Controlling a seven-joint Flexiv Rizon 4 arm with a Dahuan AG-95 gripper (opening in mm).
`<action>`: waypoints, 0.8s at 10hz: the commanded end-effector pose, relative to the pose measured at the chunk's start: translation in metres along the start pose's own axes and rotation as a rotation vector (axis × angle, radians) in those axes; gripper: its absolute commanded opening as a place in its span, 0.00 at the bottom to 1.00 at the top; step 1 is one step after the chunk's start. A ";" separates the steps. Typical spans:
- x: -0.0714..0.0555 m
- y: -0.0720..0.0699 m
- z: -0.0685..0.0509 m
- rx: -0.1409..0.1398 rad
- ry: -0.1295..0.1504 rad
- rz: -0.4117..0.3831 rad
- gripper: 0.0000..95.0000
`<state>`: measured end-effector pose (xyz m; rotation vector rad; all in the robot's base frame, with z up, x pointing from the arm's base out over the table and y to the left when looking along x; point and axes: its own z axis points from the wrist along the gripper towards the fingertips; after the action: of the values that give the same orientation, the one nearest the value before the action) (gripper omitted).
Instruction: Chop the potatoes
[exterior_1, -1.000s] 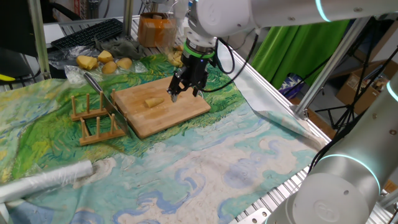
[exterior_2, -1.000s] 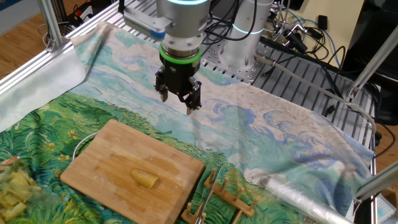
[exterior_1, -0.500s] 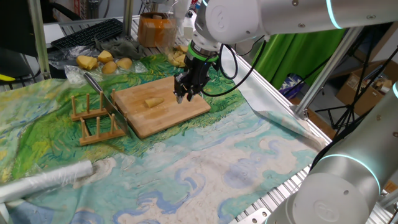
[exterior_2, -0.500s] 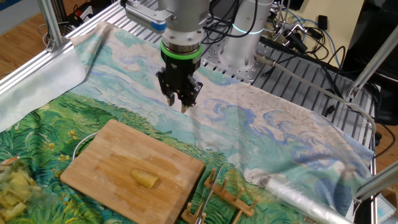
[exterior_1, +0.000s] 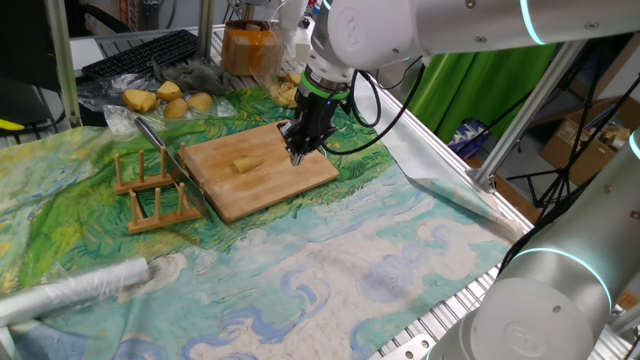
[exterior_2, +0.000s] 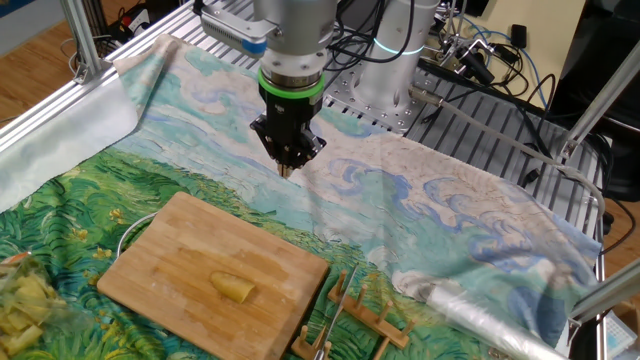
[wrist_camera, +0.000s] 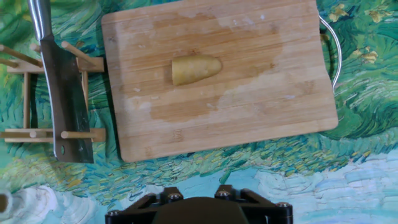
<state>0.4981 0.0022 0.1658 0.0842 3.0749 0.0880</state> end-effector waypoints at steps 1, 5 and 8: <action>0.000 0.000 0.000 -0.001 -0.001 -0.011 0.00; 0.000 0.000 0.000 0.000 0.006 -0.015 0.00; 0.000 0.000 0.000 0.000 0.006 -0.021 0.00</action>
<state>0.4983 0.0029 0.1656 0.0536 3.0817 0.0887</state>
